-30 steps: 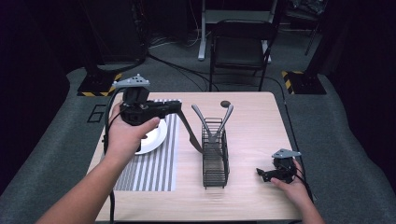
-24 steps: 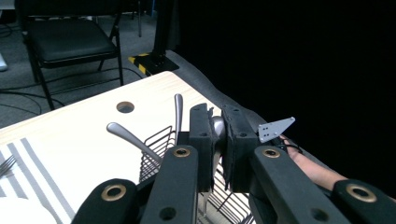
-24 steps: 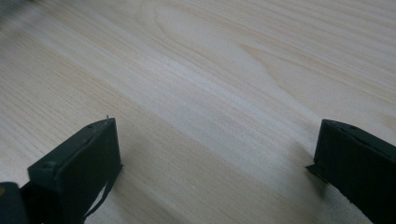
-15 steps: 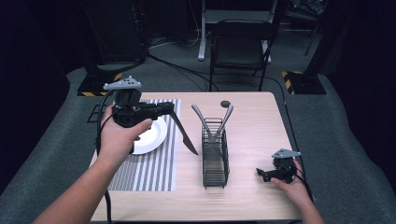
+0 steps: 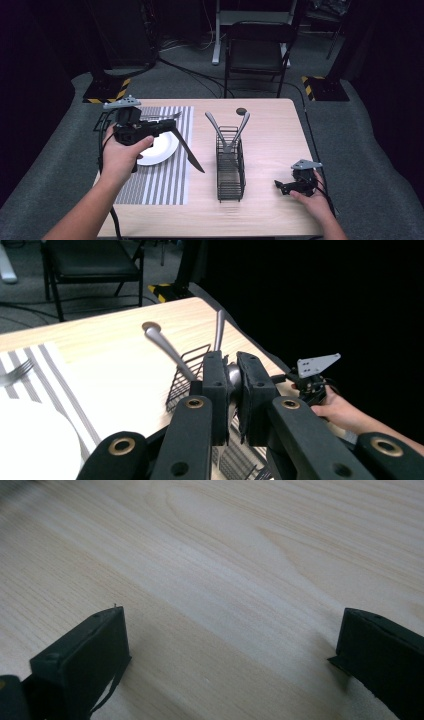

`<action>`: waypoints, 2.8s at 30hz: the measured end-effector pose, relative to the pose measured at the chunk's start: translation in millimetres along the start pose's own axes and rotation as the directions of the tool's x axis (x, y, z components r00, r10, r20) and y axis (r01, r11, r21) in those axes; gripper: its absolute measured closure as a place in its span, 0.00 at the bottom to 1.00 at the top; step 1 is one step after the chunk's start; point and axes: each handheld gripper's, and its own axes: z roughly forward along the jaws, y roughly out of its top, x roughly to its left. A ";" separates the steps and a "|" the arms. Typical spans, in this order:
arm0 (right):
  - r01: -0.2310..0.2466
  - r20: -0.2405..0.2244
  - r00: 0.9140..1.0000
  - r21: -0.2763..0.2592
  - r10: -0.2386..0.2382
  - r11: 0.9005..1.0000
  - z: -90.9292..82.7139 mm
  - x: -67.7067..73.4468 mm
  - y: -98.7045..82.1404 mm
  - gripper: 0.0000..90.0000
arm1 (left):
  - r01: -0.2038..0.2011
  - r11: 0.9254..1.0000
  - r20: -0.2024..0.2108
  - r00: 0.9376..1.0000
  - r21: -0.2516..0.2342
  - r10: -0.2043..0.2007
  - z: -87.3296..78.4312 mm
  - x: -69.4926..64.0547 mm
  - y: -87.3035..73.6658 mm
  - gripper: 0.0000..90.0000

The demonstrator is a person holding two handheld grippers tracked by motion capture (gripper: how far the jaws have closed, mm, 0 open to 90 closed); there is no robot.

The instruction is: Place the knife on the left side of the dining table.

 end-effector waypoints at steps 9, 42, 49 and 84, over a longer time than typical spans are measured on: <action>0.001 0.000 1.000 0.000 -0.001 1.000 0.0 -0.1 0.0 0.00 | 0.064 0.998 -0.018 0.998 0.022 -0.063 10.3 26.2 -31.2 0.93; 0.001 0.000 1.000 0.000 -0.001 1.000 -0.1 -0.1 0.0 0.00 | 0.268 0.962 -0.126 0.954 -0.057 -0.274 -17.0 98.4 -95.7 0.93; 0.001 0.000 1.000 0.000 -0.001 1.000 0.0 -0.1 0.0 0.00 | 0.316 0.945 -0.130 0.937 -0.083 -0.324 -25.1 109.9 -108.1 0.93; 0.001 0.000 1.000 0.000 -0.001 1.000 0.0 -0.1 0.0 0.00 | 0.486 0.834 -0.161 0.830 -0.262 -0.534 -42.1 137.5 -163.6 0.90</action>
